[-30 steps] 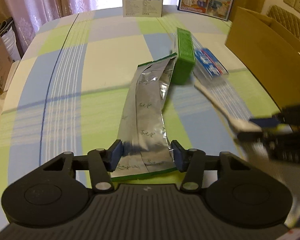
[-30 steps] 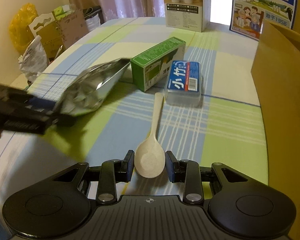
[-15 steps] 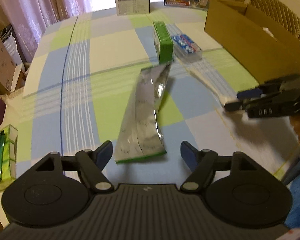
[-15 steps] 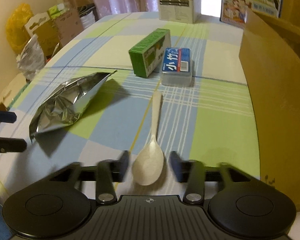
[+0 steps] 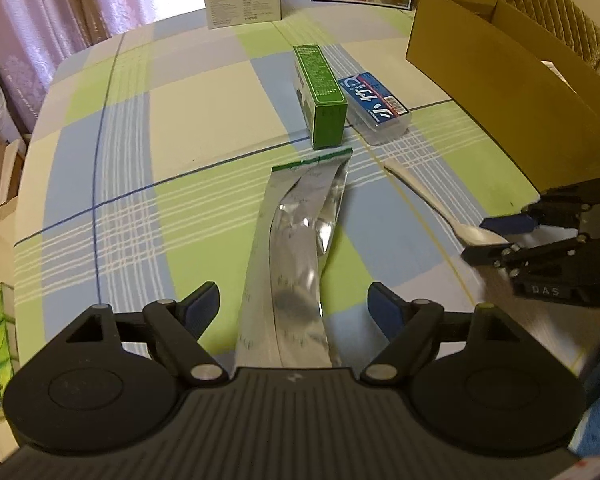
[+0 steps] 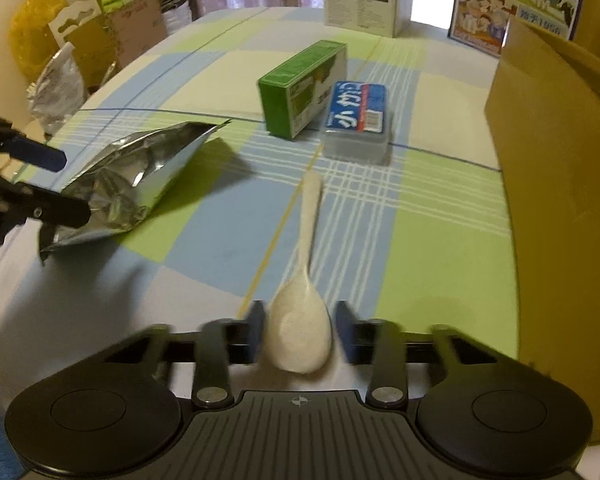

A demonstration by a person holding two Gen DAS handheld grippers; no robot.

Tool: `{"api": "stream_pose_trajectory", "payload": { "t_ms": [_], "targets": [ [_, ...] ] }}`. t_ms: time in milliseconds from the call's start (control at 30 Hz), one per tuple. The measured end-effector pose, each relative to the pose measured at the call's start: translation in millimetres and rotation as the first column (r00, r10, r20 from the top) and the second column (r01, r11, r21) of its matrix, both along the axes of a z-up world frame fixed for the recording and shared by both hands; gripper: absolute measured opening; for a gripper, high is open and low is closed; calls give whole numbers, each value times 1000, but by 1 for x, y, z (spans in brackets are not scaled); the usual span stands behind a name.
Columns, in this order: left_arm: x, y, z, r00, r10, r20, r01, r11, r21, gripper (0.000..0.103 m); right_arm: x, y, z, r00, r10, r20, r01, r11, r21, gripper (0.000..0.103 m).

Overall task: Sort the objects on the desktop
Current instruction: 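Grasp the silver foil bag with the left tool while the right tool grasps the white spoon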

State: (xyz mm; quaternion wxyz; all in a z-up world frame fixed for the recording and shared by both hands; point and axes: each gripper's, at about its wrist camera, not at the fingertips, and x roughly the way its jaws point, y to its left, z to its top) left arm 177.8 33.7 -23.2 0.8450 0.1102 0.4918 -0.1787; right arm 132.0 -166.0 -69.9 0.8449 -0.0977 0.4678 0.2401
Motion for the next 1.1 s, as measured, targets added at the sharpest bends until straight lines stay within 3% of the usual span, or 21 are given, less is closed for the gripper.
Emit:
{"api": "stream_pose_trajectory", "payload": {
  "t_ms": [467,567,633,800,900,1100],
  "targets": [
    [46,-23,-35,985,-105,-136,121,986,115,79,3,-1,6,1000,-23,20,22,999,32,28],
    [52,-24,-40,982,-108,-154,128,984,124,71,4,-2,5,1000,-26,17,25,999,37,28],
    [55,-24,-43,982,-97,-164,116,987,112,52,5,-3,5,1000,-28,11,27,999,43,28],
    [53,-22,-44,985,-79,-152,97,989,112,39,6,-4,5,999,-36,3,36,998,55,28],
    [40,-23,-39,985,-98,-143,116,986,123,33,6,-7,4,999,-41,-5,41,997,65,28],
    [1,-20,-38,981,-128,-146,146,983,115,32,9,-11,1,997,-60,-37,63,994,85,28]
  ]
}}
